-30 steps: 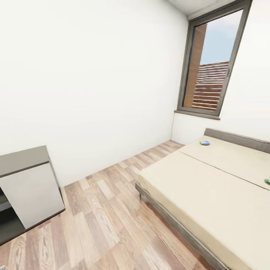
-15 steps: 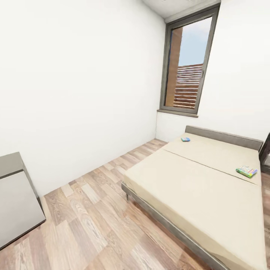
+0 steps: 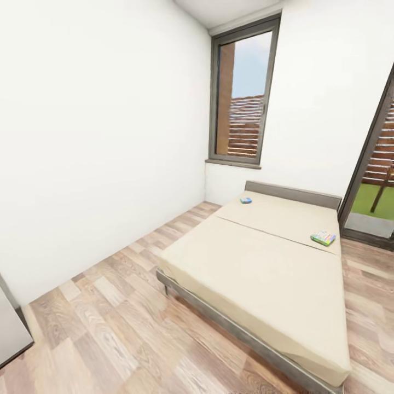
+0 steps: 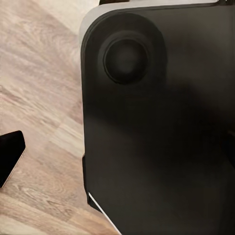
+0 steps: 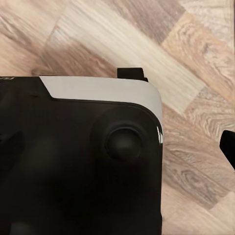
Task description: Put all the toys in the child's room - the three board games (two on the bed and one on the table), the two jigsaw puzzles on the table, and the tennis ball on the table - inside the toy box on the table in the child's room.
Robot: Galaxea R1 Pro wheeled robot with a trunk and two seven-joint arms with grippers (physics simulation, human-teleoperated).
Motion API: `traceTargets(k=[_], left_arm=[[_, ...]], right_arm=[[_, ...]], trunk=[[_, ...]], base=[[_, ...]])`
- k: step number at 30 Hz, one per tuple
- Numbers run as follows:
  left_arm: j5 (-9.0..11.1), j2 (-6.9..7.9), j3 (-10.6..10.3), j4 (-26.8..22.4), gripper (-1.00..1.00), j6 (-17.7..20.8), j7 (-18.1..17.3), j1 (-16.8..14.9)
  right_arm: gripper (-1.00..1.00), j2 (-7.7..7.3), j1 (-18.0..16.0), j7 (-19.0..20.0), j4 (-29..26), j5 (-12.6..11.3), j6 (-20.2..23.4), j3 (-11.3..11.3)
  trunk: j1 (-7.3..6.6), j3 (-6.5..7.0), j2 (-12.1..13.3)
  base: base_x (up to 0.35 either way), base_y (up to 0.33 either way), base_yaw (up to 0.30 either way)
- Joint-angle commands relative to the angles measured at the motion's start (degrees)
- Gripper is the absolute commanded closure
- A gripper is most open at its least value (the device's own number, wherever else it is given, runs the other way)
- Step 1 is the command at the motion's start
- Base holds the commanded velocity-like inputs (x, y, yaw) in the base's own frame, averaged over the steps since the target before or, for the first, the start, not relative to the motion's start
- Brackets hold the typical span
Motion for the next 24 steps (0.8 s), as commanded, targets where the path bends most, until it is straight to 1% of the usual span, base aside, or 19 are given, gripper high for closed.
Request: traceTargets(k=[1, 11, 17, 24], left_arm=[[0.0, 0.01, 0.0, 0.0, -1.0, 0.0, 0.0, 0.0], [0.1, -0.07, 0.0, -0.2, -1.0, -0.2, 0.0, 0.0], [0.1, -0.06, 0.0, -0.5, -1.0, -1.0, 0.0, 0.0], [0.5, -0.1, 0.4, -0.9, -1.0, -1.7, 0.0, 0.0]], right_arm=[[-1.0, -0.01, 0.0, 0.1, 0.0, -0.1, 0.0, 0.0], [-1.0, -0.01, -0.1, 0.1, 0.0, 0.0, 0.0, 0.0], [-1.0, -0.01, -0.2, 0.1, 0.0, 0.0, 0.0, 0.0], [-1.0, 0.1, -0.5, 0.0, 0.0, 0.1, -0.3, 0.0]], trunk=[[0.0, -0.06, 0.0], [0.0, -0.03, 0.0], [0.0, -0.03, 0.0], [0.0, -0.03, 0.0]], base=[[0.0, 0.0, -0.289], [0.0, 0.0, -0.289], [0.0, 0.0, -0.276], [0.0, 0.0, -0.136]])
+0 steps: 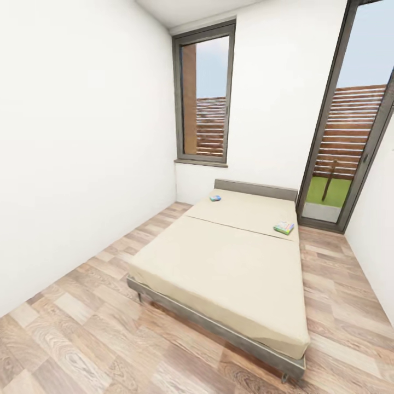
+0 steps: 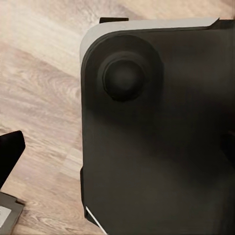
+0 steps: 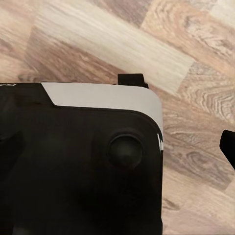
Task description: Put all the toys in the child's room - the three board games (two on the bed and one on the table), the two jigsaw puzzles on the table, and the tennis ball on the table - inside the toy box on the table in the child's room.
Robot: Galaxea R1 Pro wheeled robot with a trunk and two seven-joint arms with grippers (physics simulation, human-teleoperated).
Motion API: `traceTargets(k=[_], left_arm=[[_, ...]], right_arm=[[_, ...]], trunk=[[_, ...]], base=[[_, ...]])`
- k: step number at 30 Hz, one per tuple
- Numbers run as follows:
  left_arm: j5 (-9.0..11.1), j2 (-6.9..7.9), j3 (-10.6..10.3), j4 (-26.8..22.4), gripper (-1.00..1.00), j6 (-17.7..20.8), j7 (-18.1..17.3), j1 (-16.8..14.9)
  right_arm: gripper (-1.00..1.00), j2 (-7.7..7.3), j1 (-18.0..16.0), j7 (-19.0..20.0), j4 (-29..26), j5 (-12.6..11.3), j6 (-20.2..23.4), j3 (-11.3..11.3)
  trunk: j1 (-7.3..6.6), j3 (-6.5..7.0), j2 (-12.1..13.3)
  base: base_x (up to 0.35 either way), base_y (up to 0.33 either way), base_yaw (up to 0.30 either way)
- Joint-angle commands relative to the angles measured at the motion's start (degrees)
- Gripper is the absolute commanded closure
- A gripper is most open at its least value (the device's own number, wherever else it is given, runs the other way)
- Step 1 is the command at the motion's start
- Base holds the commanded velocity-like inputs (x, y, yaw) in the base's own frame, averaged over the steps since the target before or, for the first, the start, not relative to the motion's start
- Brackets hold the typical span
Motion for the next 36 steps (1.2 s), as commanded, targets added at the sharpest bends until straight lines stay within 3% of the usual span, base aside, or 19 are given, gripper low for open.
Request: traceTargets(k=[1, 7, 25, 36], left_arm=[[0.3, 0.0, 0.2, -0.2, -1.0, -0.2, 0.0, 0.0], [1.6, 0.06, 1.1, -1.2, -1.0, -0.4, 0.0, 0.0], [2.4, 0.08, 1.6, -1.4, -1.0, -0.5, 0.0, -0.1], [6.1, 0.16, 3.9, -1.5, -1.0, -0.4, -0.5, -0.6]], right_arm=[[-1.0, 0.01, -0.1, 0.1, 0.0, 0.0, -0.1, 0.0], [-1.0, 0.01, -0.9, 0.2, 0.0, 0.5, -0.3, 0.1], [-1.0, 0.1, -1.5, 0.1, 0.0, 0.5, -0.4, 0.3], [-1.0, 0.07, -1.6, -0.1, 0.0, 0.6, 0.0, 0.5]], trunk=[[0.0, -0.05, 0.0], [0.0, -0.05, 0.0], [0.0, -0.05, 0.0], [0.0, -0.05, 0.0]], base=[[0.0, 0.0, -0.071], [0.0, 0.0, -0.036], [0.0, 0.0, -0.005], [0.0, 0.0, 0.0]])
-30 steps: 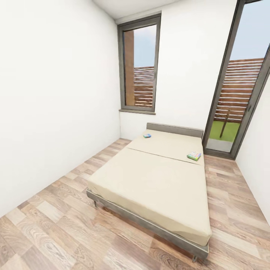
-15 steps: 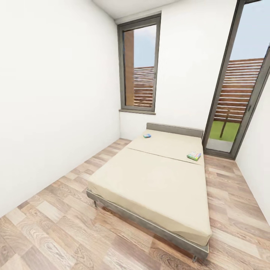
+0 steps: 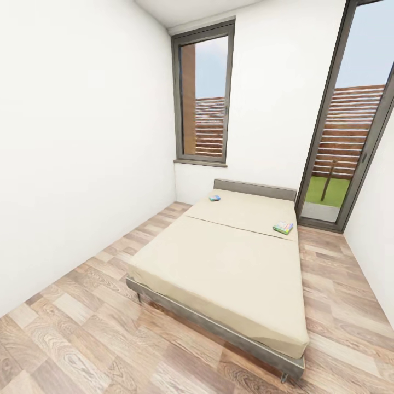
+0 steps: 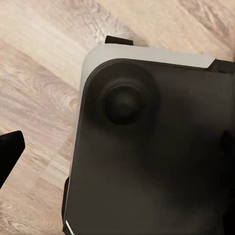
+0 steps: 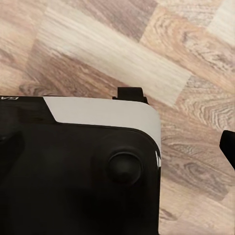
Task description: Put all the toys in the child's room - the three board games (two on the bed and one on the table), the two jigsaw puzzles on the table, and the tennis ball on the table - inside the toy box on the table in the child's room.
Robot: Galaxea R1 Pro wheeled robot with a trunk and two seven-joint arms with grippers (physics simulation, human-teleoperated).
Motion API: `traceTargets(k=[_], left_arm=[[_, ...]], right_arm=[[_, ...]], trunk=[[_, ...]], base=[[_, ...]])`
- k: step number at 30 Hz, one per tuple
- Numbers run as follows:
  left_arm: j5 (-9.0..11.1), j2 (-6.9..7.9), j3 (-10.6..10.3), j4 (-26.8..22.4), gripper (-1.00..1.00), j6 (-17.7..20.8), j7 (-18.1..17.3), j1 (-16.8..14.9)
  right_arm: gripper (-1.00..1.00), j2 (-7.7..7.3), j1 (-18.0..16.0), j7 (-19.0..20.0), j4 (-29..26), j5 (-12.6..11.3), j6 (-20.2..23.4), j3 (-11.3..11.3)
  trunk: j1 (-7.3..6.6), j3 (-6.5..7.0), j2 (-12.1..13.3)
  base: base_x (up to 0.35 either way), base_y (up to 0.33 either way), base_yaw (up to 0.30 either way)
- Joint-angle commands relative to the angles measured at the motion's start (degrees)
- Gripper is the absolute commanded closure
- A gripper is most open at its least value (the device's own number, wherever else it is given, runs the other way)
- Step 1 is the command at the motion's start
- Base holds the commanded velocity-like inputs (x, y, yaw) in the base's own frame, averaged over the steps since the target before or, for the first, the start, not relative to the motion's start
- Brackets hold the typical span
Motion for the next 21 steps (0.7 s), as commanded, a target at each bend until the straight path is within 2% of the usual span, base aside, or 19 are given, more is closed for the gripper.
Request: traceTargets(k=[1, 7, 21], left_arm=[[0.8, 0.02, 0.6, 0.0, -1.0, -0.1, -0.1, -0.2], [2.1, 0.1, 1.2, 0.0, -1.0, -0.1, -0.2, -0.7], [3.0, 0.12, 1.6, 0.0, -1.0, -0.1, 0.2, -2.1]], right_arm=[[-1.0, -0.06, -0.1, 0.1, 0.0, 0.0, 0.0, 0.0], [-1.0, -0.24, -0.7, 0.1, 0.0, 0.1, 0.1, 0.1], [-1.0, -0.6, -1.2, 0.1, 0.0, 0.2, 0.2, 0.1]], trunk=[[0.0, -0.06, 0.0], [0.0, -0.06, 0.0], [0.0, -0.06, 0.0]], base=[[0.0, 0.0, 0.0], [0.0, 0.0, 0.0], [0.0, 0.0, 0.0]])
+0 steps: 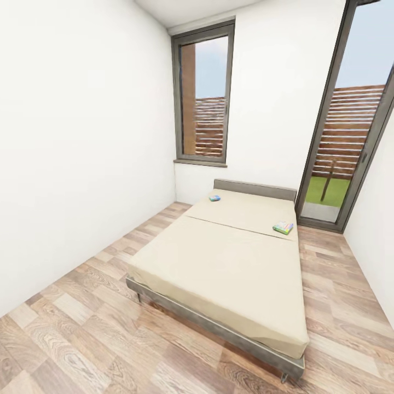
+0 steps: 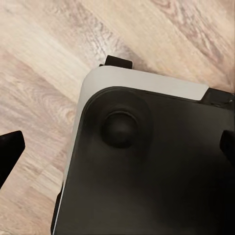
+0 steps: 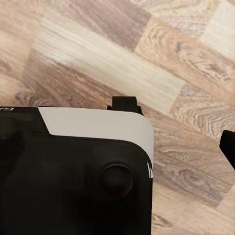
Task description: Put all the toys in the child's room - the three board games (two on the bed and one on the table), the two jigsaw puzzles on the table, and the tennis ball on the table - inside the toy box on the table in the child's room.
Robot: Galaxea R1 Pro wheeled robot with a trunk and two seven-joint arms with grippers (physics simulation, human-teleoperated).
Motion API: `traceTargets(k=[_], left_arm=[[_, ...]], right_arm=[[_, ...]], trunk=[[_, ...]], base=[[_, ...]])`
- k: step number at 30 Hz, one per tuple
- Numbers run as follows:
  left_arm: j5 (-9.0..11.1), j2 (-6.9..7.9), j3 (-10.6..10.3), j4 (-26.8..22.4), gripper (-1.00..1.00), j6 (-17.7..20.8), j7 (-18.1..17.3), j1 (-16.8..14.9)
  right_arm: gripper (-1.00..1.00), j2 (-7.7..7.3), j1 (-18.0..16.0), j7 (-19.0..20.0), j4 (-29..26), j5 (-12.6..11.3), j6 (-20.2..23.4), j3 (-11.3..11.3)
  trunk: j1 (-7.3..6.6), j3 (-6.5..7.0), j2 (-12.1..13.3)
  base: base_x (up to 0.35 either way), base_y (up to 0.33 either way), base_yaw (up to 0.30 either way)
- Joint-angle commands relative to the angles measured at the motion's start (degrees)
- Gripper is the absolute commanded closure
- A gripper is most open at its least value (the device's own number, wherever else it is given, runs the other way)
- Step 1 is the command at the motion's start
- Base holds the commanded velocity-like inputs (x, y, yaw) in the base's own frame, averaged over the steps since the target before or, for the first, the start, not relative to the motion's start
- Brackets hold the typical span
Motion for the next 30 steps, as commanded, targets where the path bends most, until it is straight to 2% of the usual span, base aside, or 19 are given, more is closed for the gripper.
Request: traceTargets(k=[1, 9, 24, 30], left_arm=[[0.1, -0.04, 0.4, 0.1, -1.0, -0.2, 0.0, -0.2], [0.3, -0.19, 0.8, 0.0, -1.0, 0.0, 0.1, -1.4], [0.4, -0.55, 2.4, 0.0, -1.0, 0.3, -0.4, -2.8], [0.4, -0.7, 2.6, 0.0, -1.0, 0.4, -0.6, -4.4]], right_arm=[[-1.0, -0.03, 0.0, 0.1, 0.0, 0.0, 0.0, 0.0], [-1.0, -0.06, -0.1, 0.1, 0.0, 0.0, -0.1, 0.0], [-1.0, -0.36, -0.3, 0.2, 0.0, 0.0, 0.0, -0.1], [-1.0, -0.95, -2.5, 0.2, 0.0, 0.1, 0.6, 0.0]], trunk=[[0.0, -0.06, 0.0], [0.0, -0.06, 0.0], [0.0, -0.06, 0.0], [0.0, -0.08, 0.0]], base=[[0.0, 0.0, -0.007], [0.0, 0.0, -0.104], [0.0, 0.0, -0.252], [0.0, 0.0, -0.278]])
